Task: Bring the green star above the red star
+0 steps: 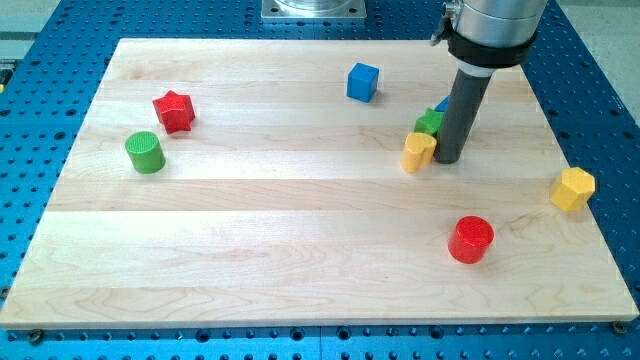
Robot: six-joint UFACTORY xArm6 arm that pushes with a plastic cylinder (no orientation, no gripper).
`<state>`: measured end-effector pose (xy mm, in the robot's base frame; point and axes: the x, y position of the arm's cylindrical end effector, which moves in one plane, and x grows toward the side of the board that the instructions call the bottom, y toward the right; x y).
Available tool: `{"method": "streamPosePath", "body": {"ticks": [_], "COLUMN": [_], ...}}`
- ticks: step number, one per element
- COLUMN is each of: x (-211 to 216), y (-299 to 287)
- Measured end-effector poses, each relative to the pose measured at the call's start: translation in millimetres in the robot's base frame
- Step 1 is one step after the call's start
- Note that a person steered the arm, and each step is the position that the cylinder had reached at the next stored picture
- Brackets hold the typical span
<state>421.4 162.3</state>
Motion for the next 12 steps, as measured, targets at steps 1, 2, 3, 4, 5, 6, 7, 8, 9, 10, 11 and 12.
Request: {"method": "streamPosePath", "body": {"ticks": [1,2,3,4,5,6,7,8,9,10,11,12], "x": [-14,-31,-32,-32,-52,-57,-31,-27,-50,-90,-104,-72], "y": [48,27,-76,-137,-186,-238,-230,-251,-255,-259,-268,-250]}}
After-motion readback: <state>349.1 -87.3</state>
